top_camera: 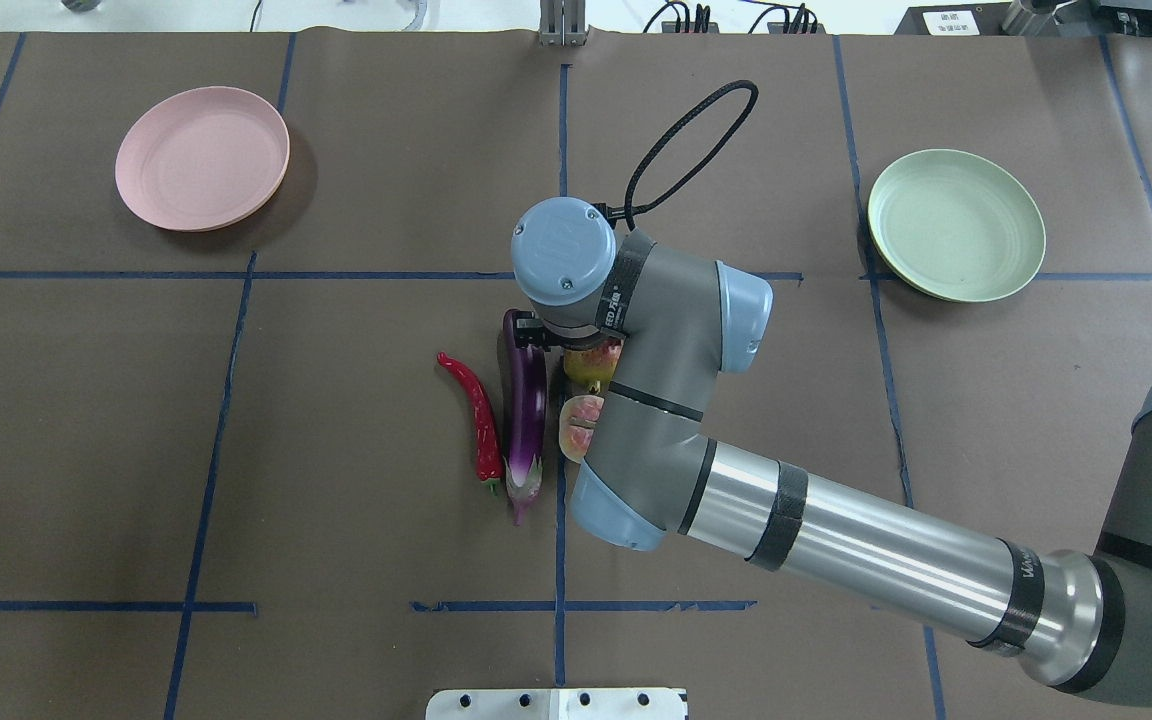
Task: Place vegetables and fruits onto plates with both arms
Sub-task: 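Move the right gripper over the pomegranate and close on it, then carry the pomegranate with the right gripper onto the green plate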
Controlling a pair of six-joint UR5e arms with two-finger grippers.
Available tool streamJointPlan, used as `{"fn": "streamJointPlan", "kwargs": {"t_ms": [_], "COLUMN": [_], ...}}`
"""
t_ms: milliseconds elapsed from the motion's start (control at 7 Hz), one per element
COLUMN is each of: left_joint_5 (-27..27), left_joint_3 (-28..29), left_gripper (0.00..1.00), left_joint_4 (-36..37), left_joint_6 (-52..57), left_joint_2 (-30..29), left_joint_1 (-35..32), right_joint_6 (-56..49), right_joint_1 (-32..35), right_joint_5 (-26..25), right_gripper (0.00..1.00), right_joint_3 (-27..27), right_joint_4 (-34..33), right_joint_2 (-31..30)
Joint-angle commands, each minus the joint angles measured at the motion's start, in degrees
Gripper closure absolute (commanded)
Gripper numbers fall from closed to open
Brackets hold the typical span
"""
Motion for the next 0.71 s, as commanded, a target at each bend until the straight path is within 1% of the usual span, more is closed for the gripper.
{"fn": "streamJointPlan", "kwargs": {"t_ms": [0, 143, 286, 429, 571], "left_joint_5": [0.0, 0.0, 0.0, 0.0, 0.0], "left_joint_3": [0.09, 0.09, 0.09, 0.18, 0.18], "left_gripper": [0.0, 0.0, 0.0, 0.0, 0.0], "left_joint_4": [0.0, 0.0, 0.0, 0.0, 0.0], "left_joint_6": [0.0, 0.0, -0.09, -0.09, -0.09], "left_joint_2": [0.0, 0.0, 0.0, 0.0, 0.0], "left_joint_1": [0.0, 0.0, 0.0, 0.0, 0.0], "right_joint_6": [-0.79, -0.79, -0.1, -0.18, -1.48], "right_joint_1": [-0.42, -0.42, -0.07, 3.85, 8.67], "right_joint_5": [0.25, 0.69, 0.95, 5.56, 11.09], "right_gripper": [0.11, 0.34, 0.8, 0.95, 0.95], "right_joint_3": [-0.76, -0.85, -0.42, 1.59, 2.3], "right_joint_4": [-0.34, -0.34, 0.26, 0.1, 0.01], "right_joint_2": [-0.34, -0.17, 0.18, 0.36, 0.1]}}
